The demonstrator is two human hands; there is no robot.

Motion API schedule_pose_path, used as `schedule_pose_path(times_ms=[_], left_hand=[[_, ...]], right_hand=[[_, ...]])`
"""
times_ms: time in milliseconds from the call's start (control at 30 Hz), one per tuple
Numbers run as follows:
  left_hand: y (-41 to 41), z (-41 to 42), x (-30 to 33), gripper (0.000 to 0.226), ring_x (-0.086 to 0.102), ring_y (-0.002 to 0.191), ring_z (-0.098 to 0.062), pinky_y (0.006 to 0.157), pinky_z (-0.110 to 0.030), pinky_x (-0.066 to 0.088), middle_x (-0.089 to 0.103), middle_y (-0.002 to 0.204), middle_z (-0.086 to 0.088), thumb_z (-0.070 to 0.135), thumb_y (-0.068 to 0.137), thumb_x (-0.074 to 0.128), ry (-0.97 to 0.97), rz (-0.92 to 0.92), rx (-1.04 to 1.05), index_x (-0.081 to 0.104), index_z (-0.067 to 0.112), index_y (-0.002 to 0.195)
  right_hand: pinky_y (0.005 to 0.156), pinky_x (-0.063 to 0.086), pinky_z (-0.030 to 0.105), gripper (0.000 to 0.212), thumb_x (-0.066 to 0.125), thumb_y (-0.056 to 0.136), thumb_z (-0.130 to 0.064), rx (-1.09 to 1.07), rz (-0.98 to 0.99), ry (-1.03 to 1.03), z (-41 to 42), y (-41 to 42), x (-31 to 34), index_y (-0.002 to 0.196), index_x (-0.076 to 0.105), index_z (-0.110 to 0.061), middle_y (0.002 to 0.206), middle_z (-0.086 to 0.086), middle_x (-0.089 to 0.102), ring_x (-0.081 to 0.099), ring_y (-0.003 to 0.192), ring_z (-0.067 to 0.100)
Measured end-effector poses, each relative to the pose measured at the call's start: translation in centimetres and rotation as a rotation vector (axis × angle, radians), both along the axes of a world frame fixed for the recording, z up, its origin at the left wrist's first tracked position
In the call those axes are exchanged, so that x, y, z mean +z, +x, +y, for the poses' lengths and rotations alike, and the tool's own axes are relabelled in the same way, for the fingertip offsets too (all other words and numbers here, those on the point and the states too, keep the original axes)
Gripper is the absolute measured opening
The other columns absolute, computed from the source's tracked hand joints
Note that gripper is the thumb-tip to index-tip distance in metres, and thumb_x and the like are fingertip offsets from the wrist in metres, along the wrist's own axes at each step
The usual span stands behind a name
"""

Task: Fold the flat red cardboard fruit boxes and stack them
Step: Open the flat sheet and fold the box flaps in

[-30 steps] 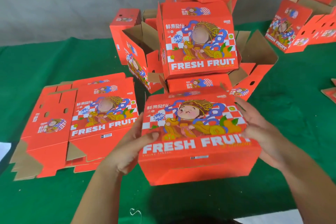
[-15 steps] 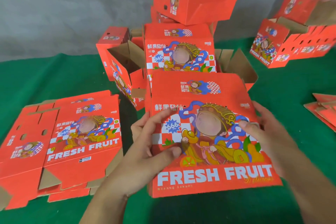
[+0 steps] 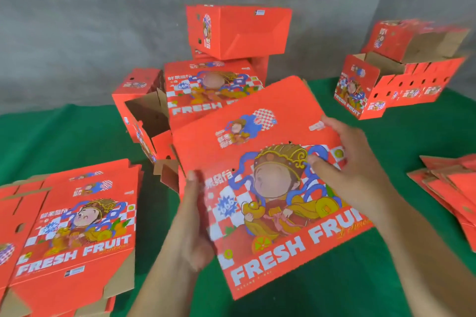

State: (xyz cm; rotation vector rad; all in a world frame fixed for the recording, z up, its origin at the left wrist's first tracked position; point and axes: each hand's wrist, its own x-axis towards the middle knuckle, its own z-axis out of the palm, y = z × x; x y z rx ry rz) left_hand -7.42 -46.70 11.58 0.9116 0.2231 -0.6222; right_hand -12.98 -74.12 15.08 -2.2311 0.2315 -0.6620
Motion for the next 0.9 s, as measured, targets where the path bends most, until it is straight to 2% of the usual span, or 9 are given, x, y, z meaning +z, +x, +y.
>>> schedule_pose_path(times_ms=[67, 167, 267, 400, 533, 600, 700, 767, 900], left_hand=[[-0.7, -1.0, -1.2, 0.063, 0.073, 0.109, -0.038, 0.082, -0.060, 0.060, 0.073, 0.125, -0.015, 0.065, 0.084, 0.065, 0.028, 0.044, -0.074, 0.075, 0.018, 0.126], [-1.9, -2.9, -2.3, 0.067, 0.074, 0.109, -0.035, 0.088, -0.061, 0.059, 0.074, 0.124, -0.012, 0.048, 0.077, 0.086, 0.124, -0.142, 0.095, 0.063, 0.024, 0.135], [-2.0, -4.0, -1.7, 0.070, 0.074, 0.108, -0.028, 0.083, -0.057, 0.061, 0.072, 0.128, -0.005, 0.043, 0.070, 0.090, 0.180, -0.309, 0.165, 0.058, 0.036, 0.131], [-1.4, -6.3, 0.7, 0.099, 0.075, 0.087, -0.015, 0.066, -0.043, 0.060, 0.063, 0.139, -0.010, 0.030, 0.063, 0.091, 0.170, -0.350, 0.250, 0.040, 0.044, 0.147], [-0.5, -9.9, 3.3, 0.093, 0.066, 0.085, -0.015, 0.084, -0.057, 0.061, 0.055, 0.144, -0.015, 0.032, 0.069, 0.086, 0.046, -0.368, 0.362, 0.038, 0.046, 0.147], [0.0, -11.5, 4.3, 0.083, 0.067, 0.089, -0.011, 0.093, -0.053, 0.057, 0.056, 0.141, -0.007, 0.031, 0.077, 0.079, -0.005, -0.447, 0.383, 0.037, 0.048, 0.147], [1.6, -13.4, 4.8, 0.081, 0.066, 0.100, 0.006, 0.093, -0.027, 0.057, 0.060, 0.128, 0.019, 0.019, 0.091, 0.071, 0.093, -0.683, 0.239, 0.028, 0.053, 0.150], [2.9, -14.1, 5.1, 0.081, 0.065, 0.088, 0.009, 0.075, -0.010, 0.051, 0.060, 0.129, 0.027, 0.012, 0.100, 0.066, 0.250, -0.762, 0.002, 0.021, 0.047, 0.157], [3.8, -14.3, 5.5, 0.045, 0.061, 0.082, -0.008, 0.072, -0.018, 0.051, 0.068, 0.110, 0.007, 0.022, 0.102, 0.063, 0.450, -0.642, -0.200, 0.054, 0.026, 0.146]], right_hand=[[0.090, 0.036, 0.010, 0.070, 0.073, 0.088, -0.035, 0.033, -0.013, -0.156, -0.5, 0.7, 0.1, 0.147, 0.039, -0.049, 0.125, -0.017, 0.042, 0.047, 0.123, 0.001], [0.097, 0.043, 0.036, 0.064, 0.067, 0.093, -0.039, -0.013, -0.065, -0.327, -1.3, 2.0, 0.6, 0.153, 0.043, -0.035, 0.137, -0.005, 0.047, 0.049, 0.127, 0.019], [0.117, 0.027, 0.049, 0.062, 0.059, 0.100, -0.036, -0.070, -0.032, -0.295, -1.4, 3.4, 0.5, 0.158, 0.037, -0.032, 0.162, 0.010, 0.033, 0.033, 0.143, 0.036], [0.124, 0.003, 0.047, 0.070, 0.048, 0.100, -0.050, 0.011, 0.195, -0.332, -0.7, 4.0, 0.2, 0.160, 0.010, -0.052, 0.173, -0.004, -0.007, -0.007, 0.157, 0.019], [0.128, 0.000, 0.045, 0.076, 0.039, 0.100, -0.058, 0.256, 0.010, -0.305, 0.3, 3.7, -0.1, 0.164, 0.003, -0.038, 0.172, -0.010, -0.013, -0.017, 0.157, 0.009], [0.128, 0.003, 0.043, 0.096, 0.056, 0.094, -0.055, 0.309, -0.088, -0.223, 0.3, 3.7, -0.3, 0.165, -0.003, -0.029, 0.172, -0.009, -0.014, -0.013, 0.158, 0.013], [0.127, 0.016, 0.045, 0.111, 0.073, 0.090, -0.031, 0.202, -0.144, -0.138, -1.1, 5.5, -0.9, 0.164, -0.010, -0.028, 0.173, -0.001, 0.003, 0.007, 0.159, 0.018], [0.123, 0.027, 0.039, 0.098, 0.067, 0.094, -0.014, 0.059, -0.156, -0.009, -3.0, 7.5, -1.5, 0.164, 0.000, -0.027, 0.167, 0.001, 0.025, 0.028, 0.153, 0.014], [0.101, 0.044, 0.033, 0.061, 0.052, 0.101, -0.019, -0.157, 0.045, 0.268, -7.4, 10.6, -3.5, 0.156, 0.028, -0.028, 0.140, -0.005, 0.058, 0.058, 0.124, 0.021]])
